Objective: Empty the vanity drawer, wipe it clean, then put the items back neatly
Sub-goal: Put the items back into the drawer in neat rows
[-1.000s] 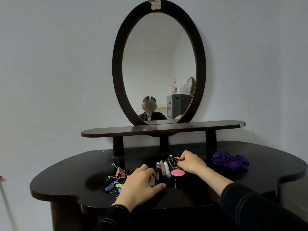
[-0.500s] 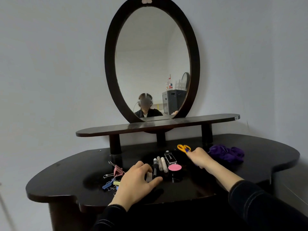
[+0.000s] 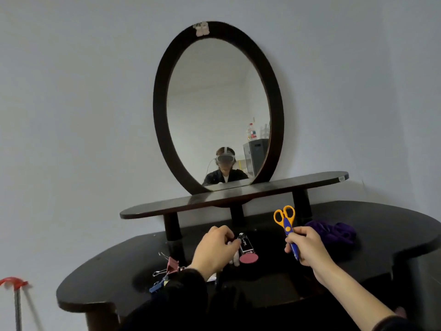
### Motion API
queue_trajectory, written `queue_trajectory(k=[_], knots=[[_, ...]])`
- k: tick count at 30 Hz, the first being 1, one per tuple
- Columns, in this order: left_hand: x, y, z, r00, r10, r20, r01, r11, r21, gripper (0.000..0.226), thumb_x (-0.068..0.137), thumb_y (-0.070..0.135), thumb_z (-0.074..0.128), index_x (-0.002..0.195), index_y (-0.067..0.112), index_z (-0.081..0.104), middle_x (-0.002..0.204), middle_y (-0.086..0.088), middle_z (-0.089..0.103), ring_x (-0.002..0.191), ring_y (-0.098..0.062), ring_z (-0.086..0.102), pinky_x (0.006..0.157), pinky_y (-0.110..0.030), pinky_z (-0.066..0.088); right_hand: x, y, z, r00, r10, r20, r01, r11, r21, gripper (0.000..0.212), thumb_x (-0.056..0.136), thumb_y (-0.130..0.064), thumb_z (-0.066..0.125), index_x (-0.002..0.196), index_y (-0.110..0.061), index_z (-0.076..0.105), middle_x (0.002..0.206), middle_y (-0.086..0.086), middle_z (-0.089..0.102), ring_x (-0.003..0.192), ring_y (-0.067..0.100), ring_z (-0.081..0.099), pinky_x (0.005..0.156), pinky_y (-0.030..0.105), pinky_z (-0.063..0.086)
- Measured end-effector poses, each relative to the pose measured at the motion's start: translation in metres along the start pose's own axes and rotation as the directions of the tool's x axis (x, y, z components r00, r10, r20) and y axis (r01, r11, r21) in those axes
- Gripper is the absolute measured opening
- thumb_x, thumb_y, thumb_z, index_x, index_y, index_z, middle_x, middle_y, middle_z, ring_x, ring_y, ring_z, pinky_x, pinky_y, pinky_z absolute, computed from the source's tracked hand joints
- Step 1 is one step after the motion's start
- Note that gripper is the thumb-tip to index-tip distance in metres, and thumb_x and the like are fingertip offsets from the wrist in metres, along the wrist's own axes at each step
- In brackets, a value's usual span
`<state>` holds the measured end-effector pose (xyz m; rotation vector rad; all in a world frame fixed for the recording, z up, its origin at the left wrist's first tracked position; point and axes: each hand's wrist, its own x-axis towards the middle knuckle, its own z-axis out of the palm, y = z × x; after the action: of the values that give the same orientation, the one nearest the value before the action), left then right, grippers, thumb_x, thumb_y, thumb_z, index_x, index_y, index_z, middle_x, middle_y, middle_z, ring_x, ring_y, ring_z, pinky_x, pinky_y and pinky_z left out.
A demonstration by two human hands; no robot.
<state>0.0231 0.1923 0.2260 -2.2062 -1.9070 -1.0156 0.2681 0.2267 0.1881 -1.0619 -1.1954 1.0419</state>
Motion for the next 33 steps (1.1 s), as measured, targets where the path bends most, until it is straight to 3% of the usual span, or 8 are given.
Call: queue_trajectory(k=[6, 12, 17, 24, 26, 28, 30, 33], knots=[[0.059, 0.028, 0.038, 0.981, -0.067, 0.183, 0.009, 0.954, 0.299, 0.032, 0.083, 0.052, 0.058, 0.096, 0.024, 0.049, 0.104, -0.002, 0.065, 0.099, -0.026, 0.060, 0.073, -0.033, 0.044, -0.006, 0.002, -0.006, 0.998, -0.020, -0.056, 0.026, 0.993, 0.113, 0.019, 0.090, -0.003, 0.063, 0.108, -0.008, 0.058, 0.063, 0.011, 0.068, 0.051, 0.011, 0.062, 0.062, 0.034, 0.047], [0.075, 0.027, 0.070, 0.942, -0.132, 0.309, 0.026, 0.945, 0.325, 0.046, 0.080, 0.031, 0.067, 0.120, 0.016, 0.049, 0.115, -0.006, 0.065, 0.104, -0.027, 0.063, 0.087, -0.039, 0.053, -0.003, 0.005, -0.006, 1.000, -0.008, -0.017, 0.011, 0.984, 0.177, 0.022, 0.090, -0.004, 0.066, 0.109, -0.013, 0.057, 0.065, 0.005, 0.070, 0.056, 0.010, 0.066, 0.073, 0.034, 0.050], [0.072, 0.024, 0.073, 0.966, -0.097, 0.242, 0.036, 0.969, 0.244, 0.039, 0.084, 0.021, 0.059, 0.121, 0.014, 0.051, 0.113, -0.007, 0.065, 0.105, -0.027, 0.060, 0.088, -0.038, 0.052, -0.008, 0.001, -0.007, 1.000, 0.011, -0.025, -0.006, 0.982, 0.189, 0.022, 0.091, -0.007, 0.065, 0.110, -0.014, 0.056, 0.068, 0.007, 0.069, 0.058, 0.011, 0.064, 0.066, 0.031, 0.048], [0.074, 0.035, 0.052, 0.995, -0.039, -0.095, 0.021, 0.984, -0.179, 0.046, 0.079, 0.006, 0.070, 0.122, 0.016, 0.058, 0.104, -0.001, 0.060, 0.091, -0.016, 0.059, 0.075, -0.023, 0.045, -0.009, -0.001, -0.011, 0.999, -0.009, -0.043, 0.017, 0.982, 0.186, 0.019, 0.093, -0.004, 0.062, 0.111, -0.011, 0.058, 0.066, 0.009, 0.071, 0.048, 0.008, 0.060, 0.053, 0.025, 0.045], [0.065, 0.044, 0.040, 0.978, -0.108, -0.181, 0.016, 0.892, -0.451, 0.046, 0.078, 0.007, 0.078, 0.119, 0.015, 0.060, 0.094, -0.003, 0.063, 0.082, -0.015, 0.065, 0.068, -0.024, 0.054, -0.007, -0.002, -0.012, 1.000, -0.011, -0.016, 0.014, 0.979, 0.204, 0.018, 0.096, -0.003, 0.059, 0.112, -0.011, 0.059, 0.073, 0.011, 0.075, 0.057, 0.013, 0.065, 0.049, 0.025, 0.047], [0.045, 0.049, 0.029, 0.970, -0.174, -0.171, 0.009, 0.726, -0.688, 0.043, 0.075, 0.008, 0.083, 0.113, 0.019, 0.064, 0.083, -0.004, 0.066, 0.072, -0.012, 0.069, 0.061, -0.019, 0.054, -0.003, -0.001, -0.011, 1.000, -0.004, 0.019, 0.000, 0.979, 0.205, 0.020, 0.097, -0.003, 0.057, 0.115, -0.012, 0.060, 0.080, 0.009, 0.078, 0.080, 0.019, 0.072, 0.061, 0.031, 0.053], [0.019, 0.050, 0.024, 0.975, -0.211, -0.069, 0.061, 0.552, -0.832, 0.043, 0.074, 0.008, 0.085, 0.111, 0.022, 0.065, 0.083, -0.007, 0.070, 0.075, -0.014, 0.072, 0.063, -0.018, 0.053, -0.001, 0.001, -0.009, 0.998, 0.014, 0.058, -0.024, 0.986, 0.166, 0.023, 0.097, -0.002, 0.056, 0.116, -0.014, 0.060, 0.082, 0.007, 0.078, 0.092, 0.024, 0.072, 0.069, 0.035, 0.053], [-0.022, 0.052, 0.023, 0.982, -0.147, 0.116, 0.151, 0.255, -0.955, 0.053, 0.074, 0.003, 0.083, 0.121, 0.013, 0.059, 0.098, -0.019, 0.072, 0.081, -0.029, 0.071, 0.068, -0.031, 0.055, -0.007, 0.003, -0.007, 0.990, 0.014, 0.143, -0.035, 0.989, 0.144, 0.015, 0.099, -0.010, 0.059, 0.114, -0.011, 0.063, 0.084, 0.013, 0.078, 0.081, 0.025, 0.075, 0.064, 0.034, 0.055]])
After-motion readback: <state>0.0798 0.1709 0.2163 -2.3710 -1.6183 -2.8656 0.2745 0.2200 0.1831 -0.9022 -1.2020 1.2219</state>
